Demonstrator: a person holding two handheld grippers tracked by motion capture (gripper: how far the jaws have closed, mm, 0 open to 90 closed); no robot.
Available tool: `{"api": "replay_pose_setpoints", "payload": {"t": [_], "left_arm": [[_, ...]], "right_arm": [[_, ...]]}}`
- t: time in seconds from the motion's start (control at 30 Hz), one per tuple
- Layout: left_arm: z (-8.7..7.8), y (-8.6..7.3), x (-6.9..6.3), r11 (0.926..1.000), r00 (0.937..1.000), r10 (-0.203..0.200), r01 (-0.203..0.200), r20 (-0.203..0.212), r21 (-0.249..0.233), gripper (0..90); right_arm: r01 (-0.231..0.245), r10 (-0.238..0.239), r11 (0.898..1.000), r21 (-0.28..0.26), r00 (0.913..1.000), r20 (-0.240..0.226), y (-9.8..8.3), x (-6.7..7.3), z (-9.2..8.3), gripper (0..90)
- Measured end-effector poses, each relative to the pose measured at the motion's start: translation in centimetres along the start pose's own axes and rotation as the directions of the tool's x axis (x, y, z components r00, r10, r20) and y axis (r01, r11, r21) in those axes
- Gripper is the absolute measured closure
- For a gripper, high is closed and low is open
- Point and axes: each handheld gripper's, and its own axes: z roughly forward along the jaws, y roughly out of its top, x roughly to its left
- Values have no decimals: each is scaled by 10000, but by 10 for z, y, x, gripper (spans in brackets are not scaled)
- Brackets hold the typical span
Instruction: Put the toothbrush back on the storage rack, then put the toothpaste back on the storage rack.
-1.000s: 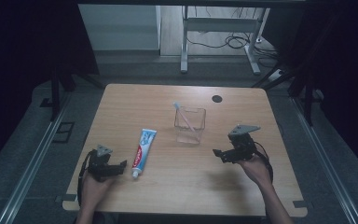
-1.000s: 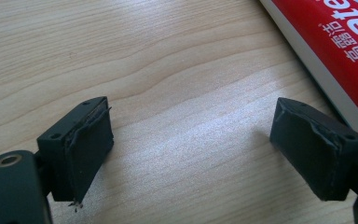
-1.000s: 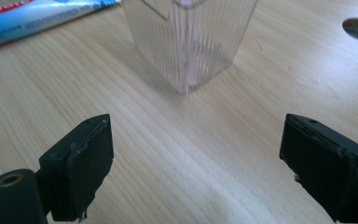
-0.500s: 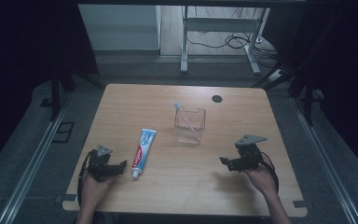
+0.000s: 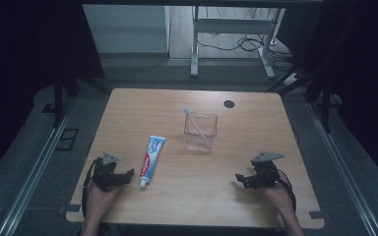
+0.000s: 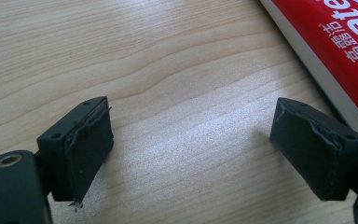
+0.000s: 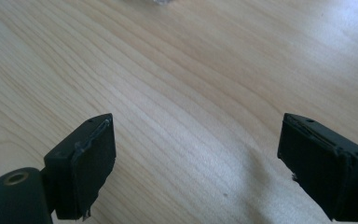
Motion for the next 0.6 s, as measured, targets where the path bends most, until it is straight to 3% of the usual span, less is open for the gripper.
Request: {"api": "replay_pose_setpoints", "payload": {"t": [0.33, 0.6], "left_arm": [[0, 0, 0, 10000, 10000, -7, 7, -2, -7, 129], [0, 0, 0, 10000, 10000, 21, -21, 14, -1, 129]], "right_arm": [[168, -171, 9996, 230, 9998, 112, -12, 2, 9, 108], [165, -163, 9996, -245, 9998, 93, -18, 0, 8, 109]]}}
